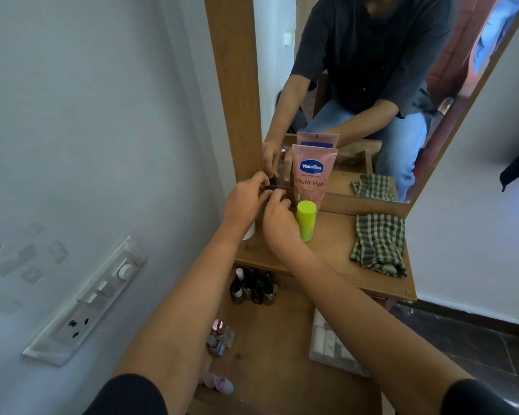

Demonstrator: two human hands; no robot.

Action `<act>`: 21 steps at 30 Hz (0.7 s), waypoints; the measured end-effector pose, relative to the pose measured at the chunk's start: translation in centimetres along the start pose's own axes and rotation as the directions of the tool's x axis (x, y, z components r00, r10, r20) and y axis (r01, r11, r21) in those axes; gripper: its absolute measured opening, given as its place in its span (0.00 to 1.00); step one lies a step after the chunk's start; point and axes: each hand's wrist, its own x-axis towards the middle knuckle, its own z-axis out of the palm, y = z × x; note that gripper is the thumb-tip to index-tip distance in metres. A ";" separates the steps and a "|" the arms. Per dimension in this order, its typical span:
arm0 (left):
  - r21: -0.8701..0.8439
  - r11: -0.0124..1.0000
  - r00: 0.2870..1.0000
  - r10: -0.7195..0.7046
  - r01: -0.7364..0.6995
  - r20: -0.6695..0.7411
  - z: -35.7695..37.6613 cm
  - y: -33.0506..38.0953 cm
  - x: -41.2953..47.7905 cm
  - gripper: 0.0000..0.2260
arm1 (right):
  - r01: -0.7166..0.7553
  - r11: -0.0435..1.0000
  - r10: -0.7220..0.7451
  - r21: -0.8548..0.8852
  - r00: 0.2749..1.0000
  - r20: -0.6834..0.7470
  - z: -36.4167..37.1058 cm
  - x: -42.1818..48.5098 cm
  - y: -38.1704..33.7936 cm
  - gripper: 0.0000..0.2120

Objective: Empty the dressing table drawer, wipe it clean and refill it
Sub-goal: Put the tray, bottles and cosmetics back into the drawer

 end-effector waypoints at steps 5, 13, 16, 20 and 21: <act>-0.043 0.997 0.998 -0.062 0.062 0.003 0.2 0.6 0.3 0.05 | -0.054 0.996 0.054 0.070 0.999 -0.003 -0.7 0.5 0.1 0.14; -0.241 0.954 0.981 -0.193 0.178 -0.037 -0.7 0.8 -0.4 0.05 | -0.014 0.996 0.021 0.094 0.997 -0.077 -1.8 -0.7 0.6 0.16; -0.355 0.898 0.951 -0.302 0.259 -0.071 -1.6 1.1 -1.1 0.06 | -0.024 0.976 0.027 0.215 1.000 -0.011 -3.3 -2.7 0.7 0.17; -0.473 0.833 0.930 -0.361 0.285 -0.075 -3.3 2.0 -2.9 0.06 | 0.047 0.937 -0.032 0.346 0.998 -0.048 -4.8 -6.8 1.2 0.09; -0.485 0.824 0.926 -0.371 0.294 -0.070 -3.7 2.1 -3.5 0.06 | 0.078 0.899 -0.043 0.431 0.995 -0.090 -4.9 -8.0 1.5 0.07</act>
